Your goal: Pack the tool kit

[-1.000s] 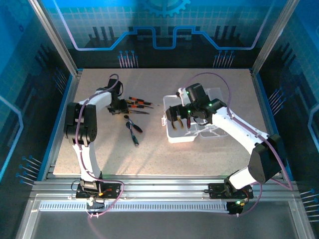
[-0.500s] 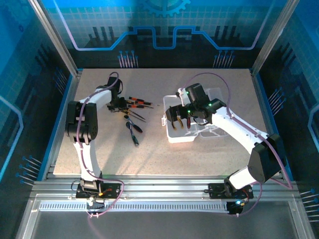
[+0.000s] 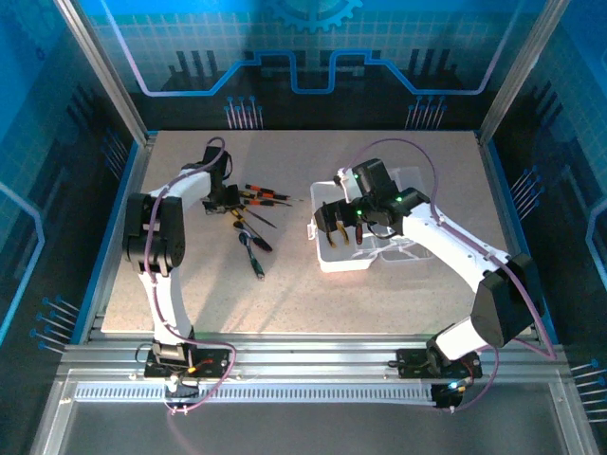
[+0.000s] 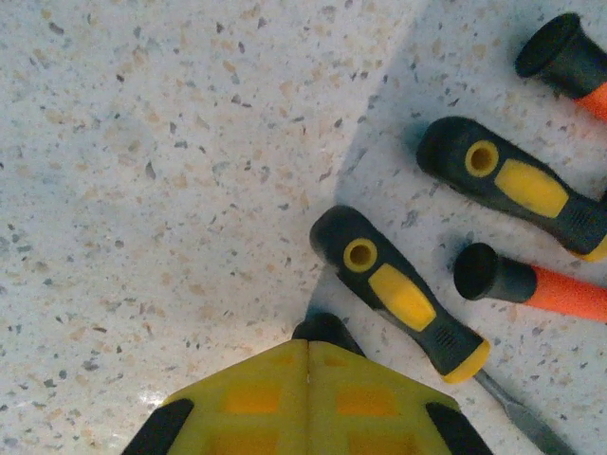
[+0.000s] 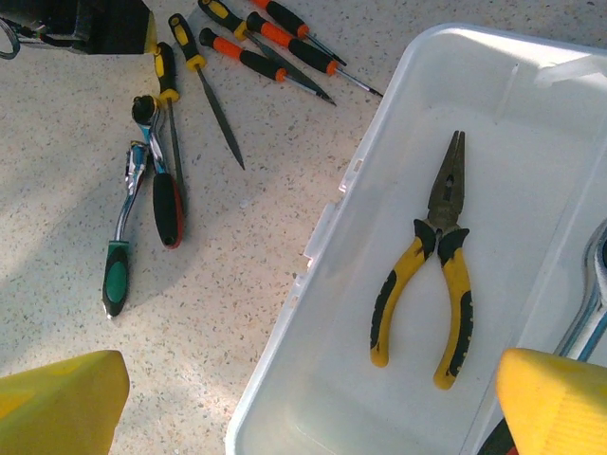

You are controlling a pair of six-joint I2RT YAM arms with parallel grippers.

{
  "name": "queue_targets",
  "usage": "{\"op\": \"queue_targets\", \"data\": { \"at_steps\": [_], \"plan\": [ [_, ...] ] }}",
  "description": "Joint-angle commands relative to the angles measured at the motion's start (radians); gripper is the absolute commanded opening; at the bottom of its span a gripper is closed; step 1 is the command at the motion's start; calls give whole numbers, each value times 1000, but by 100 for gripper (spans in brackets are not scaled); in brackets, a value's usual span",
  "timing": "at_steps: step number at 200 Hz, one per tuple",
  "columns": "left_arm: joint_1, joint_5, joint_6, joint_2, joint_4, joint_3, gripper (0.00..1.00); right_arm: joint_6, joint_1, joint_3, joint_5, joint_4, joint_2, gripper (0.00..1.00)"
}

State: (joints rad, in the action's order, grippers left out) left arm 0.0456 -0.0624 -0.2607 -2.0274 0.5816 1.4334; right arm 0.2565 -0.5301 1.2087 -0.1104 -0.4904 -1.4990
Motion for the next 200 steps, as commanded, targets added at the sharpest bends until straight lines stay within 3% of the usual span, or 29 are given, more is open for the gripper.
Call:
{"op": "queue_targets", "data": {
  "at_steps": [1,135,167,200],
  "plan": [
    [-3,34,19,28,61,-42,2,-15,-7,25,-20,-13,-10,100],
    [-2,90,21,88,49,-67,0,-25,-22,41,-64,32,-69,100],
    [-1,104,14,73,38,-52,30,-28,-22,40,-66,30,-70,100],
    [0,131,-1,61,24,-39,39,-31,-22,37,-66,30,-70,100]
  ]
}}
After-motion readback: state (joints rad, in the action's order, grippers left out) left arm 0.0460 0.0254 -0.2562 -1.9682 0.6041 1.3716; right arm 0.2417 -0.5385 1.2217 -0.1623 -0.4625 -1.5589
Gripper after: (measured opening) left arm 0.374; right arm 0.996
